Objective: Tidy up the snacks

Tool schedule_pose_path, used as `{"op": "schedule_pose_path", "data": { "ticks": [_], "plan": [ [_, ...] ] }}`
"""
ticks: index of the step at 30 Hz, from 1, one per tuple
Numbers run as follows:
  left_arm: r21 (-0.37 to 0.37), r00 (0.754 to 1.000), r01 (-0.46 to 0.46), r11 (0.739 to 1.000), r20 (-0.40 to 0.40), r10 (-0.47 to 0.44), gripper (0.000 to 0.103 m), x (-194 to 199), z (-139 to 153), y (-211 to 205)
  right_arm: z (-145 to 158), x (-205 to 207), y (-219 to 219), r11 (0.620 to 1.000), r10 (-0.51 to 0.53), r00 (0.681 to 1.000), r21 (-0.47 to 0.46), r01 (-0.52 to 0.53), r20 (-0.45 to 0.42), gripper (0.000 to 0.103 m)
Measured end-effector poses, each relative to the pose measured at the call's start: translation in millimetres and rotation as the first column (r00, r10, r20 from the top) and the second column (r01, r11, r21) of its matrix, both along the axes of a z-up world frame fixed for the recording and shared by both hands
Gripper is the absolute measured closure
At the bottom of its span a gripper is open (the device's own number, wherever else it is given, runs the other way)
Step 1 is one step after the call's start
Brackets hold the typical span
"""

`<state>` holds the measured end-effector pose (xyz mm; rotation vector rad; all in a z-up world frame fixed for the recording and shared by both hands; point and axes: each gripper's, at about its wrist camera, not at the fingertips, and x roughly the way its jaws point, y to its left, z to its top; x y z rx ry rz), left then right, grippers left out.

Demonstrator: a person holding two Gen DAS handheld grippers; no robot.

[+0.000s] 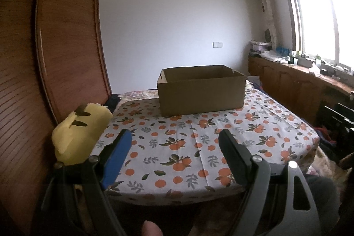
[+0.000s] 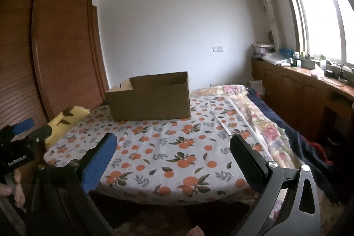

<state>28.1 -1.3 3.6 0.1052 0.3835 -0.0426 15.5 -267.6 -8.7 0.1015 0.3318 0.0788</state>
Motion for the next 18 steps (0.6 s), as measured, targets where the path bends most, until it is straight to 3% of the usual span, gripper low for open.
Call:
{"op": "schedule_pose_path", "data": {
  "ticks": [15, 18],
  "plan": [
    [-0.01, 0.999, -0.032, 0.999, -0.036, 0.031, 0.022, 0.7, -19.2, 2.7, -7.2, 1.3, 4.8, 1.0, -0.014, 1.0, -0.023, 0.014, -0.015, 0.0],
    [0.018, 0.997, -0.064, 0.998, -0.031, 0.065, 0.022, -0.8, -21.8, 0.9, -7.5, 1.3, 5.2, 1.0, -0.014, 1.0, -0.025, 0.014, -0.013, 0.0]
  ]
}}
